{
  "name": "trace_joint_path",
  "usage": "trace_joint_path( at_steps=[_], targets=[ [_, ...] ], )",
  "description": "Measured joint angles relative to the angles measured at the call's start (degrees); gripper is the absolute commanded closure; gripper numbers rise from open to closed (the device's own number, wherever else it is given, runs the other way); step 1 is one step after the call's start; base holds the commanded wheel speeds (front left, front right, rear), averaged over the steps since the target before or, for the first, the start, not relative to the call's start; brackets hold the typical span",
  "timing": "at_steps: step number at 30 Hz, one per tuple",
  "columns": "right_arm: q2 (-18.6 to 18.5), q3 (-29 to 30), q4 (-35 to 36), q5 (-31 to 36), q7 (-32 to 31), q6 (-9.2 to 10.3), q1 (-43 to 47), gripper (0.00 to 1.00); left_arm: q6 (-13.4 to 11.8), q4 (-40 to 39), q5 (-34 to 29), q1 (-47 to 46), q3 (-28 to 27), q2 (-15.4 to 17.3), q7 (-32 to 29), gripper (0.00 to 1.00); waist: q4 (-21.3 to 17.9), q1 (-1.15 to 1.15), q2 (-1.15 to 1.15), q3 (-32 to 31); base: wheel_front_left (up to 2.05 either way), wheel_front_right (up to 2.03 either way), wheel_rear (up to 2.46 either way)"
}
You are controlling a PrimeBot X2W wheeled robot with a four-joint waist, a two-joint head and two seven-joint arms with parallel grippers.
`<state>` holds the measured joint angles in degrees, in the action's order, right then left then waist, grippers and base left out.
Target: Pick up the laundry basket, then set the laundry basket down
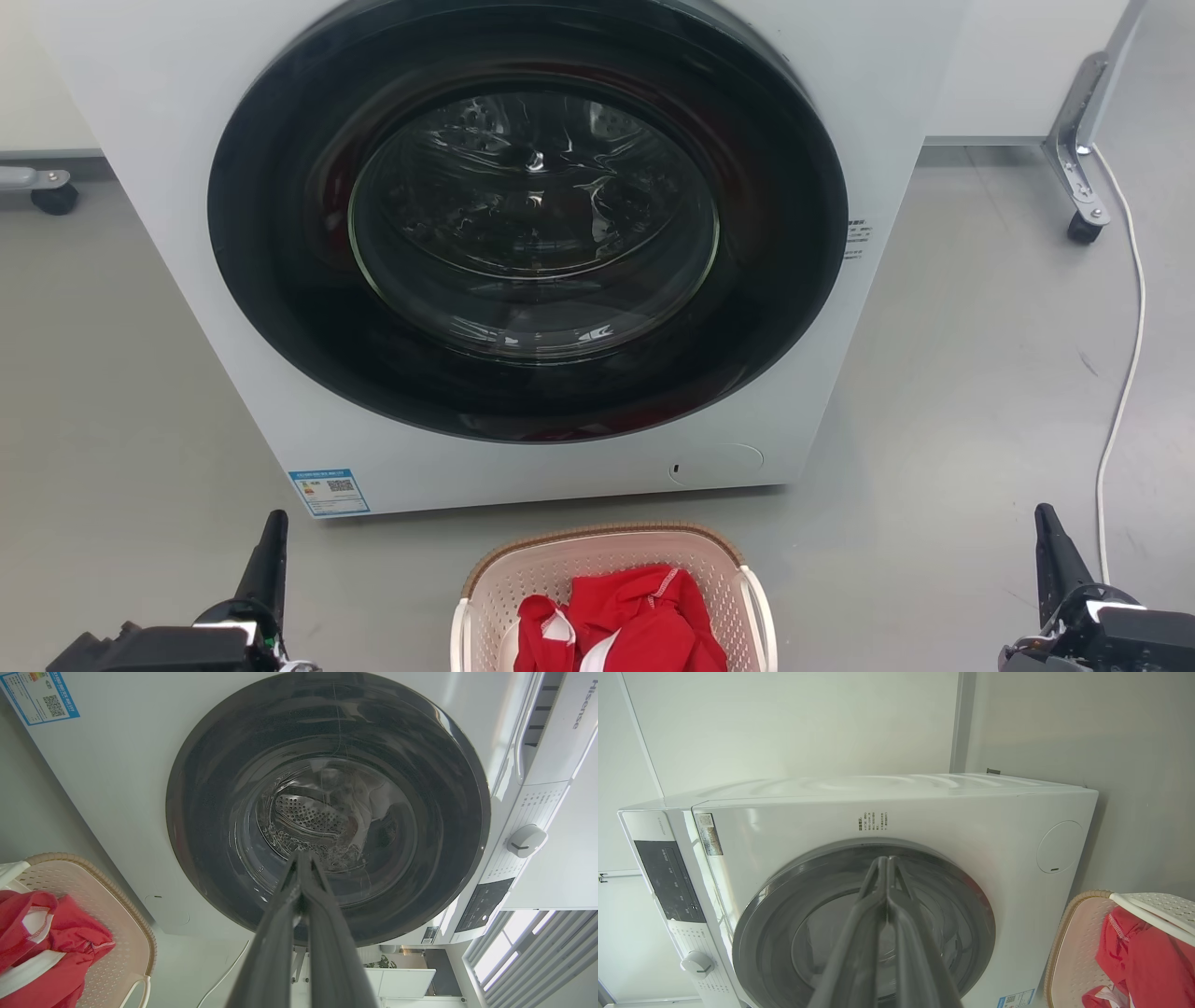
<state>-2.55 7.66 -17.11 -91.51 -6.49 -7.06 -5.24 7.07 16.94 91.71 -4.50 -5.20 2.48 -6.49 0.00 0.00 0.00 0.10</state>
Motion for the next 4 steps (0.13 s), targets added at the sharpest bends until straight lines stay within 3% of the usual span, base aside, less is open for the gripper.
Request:
trace_joint_path(
  at_steps=[4],
  targets=[
    [0.0, 0.0, 0.0, 0.0, 0.0, 0.00, 0.0, 1.00, 0.0, 0.0, 0.0, 0.0, 0.0, 0.0, 0.0, 1.00, 0.0, 0.00, 0.00, 0.0, 0.00, 0.00, 0.00]
  ],
)
